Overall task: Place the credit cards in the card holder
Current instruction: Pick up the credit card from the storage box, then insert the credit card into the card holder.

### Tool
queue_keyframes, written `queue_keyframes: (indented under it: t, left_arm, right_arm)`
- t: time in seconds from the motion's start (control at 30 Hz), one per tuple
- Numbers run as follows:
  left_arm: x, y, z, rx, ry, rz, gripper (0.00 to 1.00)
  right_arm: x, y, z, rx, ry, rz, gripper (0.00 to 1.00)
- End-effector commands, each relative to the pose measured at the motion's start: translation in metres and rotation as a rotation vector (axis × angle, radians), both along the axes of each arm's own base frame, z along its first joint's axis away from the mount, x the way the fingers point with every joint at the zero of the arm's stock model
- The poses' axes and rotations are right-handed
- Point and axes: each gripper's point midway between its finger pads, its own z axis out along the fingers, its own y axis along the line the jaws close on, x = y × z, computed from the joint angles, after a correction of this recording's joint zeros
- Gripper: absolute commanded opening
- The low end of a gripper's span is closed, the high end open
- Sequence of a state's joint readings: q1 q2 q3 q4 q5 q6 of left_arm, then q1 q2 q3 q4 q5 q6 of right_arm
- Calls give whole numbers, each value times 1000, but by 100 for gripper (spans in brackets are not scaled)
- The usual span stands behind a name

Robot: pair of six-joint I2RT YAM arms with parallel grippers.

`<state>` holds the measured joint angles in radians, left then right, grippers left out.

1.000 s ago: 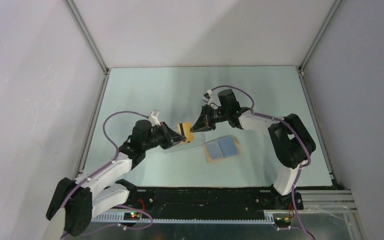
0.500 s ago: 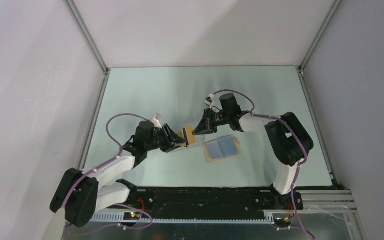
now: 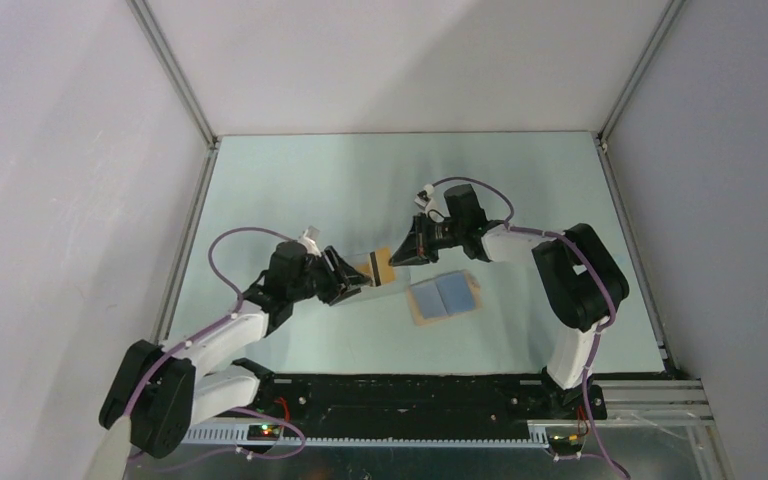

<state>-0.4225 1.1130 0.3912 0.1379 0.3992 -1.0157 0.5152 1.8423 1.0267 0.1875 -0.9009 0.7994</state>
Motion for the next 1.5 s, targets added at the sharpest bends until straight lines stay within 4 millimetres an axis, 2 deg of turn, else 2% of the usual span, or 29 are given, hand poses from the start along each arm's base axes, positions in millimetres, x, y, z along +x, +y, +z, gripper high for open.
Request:
queue_keyframes:
  t: [0.0,0.1,0.2,0.4,0.5,0.6,0.7,0.87,0.9,0.93,1.0,1.1,1.13,1.17,1.2,1.23,1.27,1.3,1.33,1.37,1.47]
  left_arm:
    - [11,14,10,81,-71,43,55]
    - [13,24,15,139,-84,72,58]
    - [18,26,28,136,-137,83,61]
    - [24,10,55,48,-225,19,61]
    - [24,1,62,11,-235,-21,61]
    - [23,-9,71,-11,-251,-72,60]
    - [21,-21,71,-13,-242,-116,59]
    - [21,-50,74,-5,-231,-185,56]
    - [17,-59,74,-6,-230,-211,55]
    - [20,-67,75,-5,-225,-227,54]
    - [19,-86,75,0,-224,-273,51]
    - [16,-114,72,17,-219,-327,44]
    - [17,-120,57,38,-186,-332,43]
    - [14,-130,58,38,-187,-352,40]
    - [12,-138,43,60,-157,-369,37]
    - [12,-147,44,58,-160,-384,32]
    - [12,-152,27,82,-126,-395,30]
    - [10,-160,25,86,-123,-408,27]
    - [9,-163,11,110,-95,-410,26]
    - [8,-165,5,124,-79,-408,23]
    - [11,-156,-20,205,-33,-368,22]
  right_arm:
    - [5,-5,12,6,-60,-9,0]
    - [6,-10,17,5,-71,-17,0]
    - [7,-14,27,13,-90,-20,0]
    - [6,-23,39,12,-116,-26,0]
    - [6,-32,49,-4,-137,-46,0]
    - [8,-50,55,-37,-148,-77,0]
    - [7,-68,68,-65,-204,-104,0]
    - [6,-112,84,-101,-253,-206,0]
    - [5,-119,79,-117,-256,-222,0]
    - [4,-130,82,-125,-265,-252,0]
    - [-1,-144,71,-154,-248,-281,0]
    - [-8,-159,57,-191,-218,-299,0]
    - [-13,-162,50,-200,-206,-299,0]
    - [-14,-165,46,-212,-201,-306,0]
    - [-19,-166,40,-218,-187,-307,0]
    - [-20,-168,37,-226,-182,-312,0]
    - [-24,-170,29,-238,-167,-315,0]
    - [-25,-171,26,-243,-163,-317,0]
    - [-28,-172,18,-253,-149,-317,0]
    - [-28,-172,15,-255,-149,-317,0]
    - [-32,-173,3,-270,-132,-310,0]
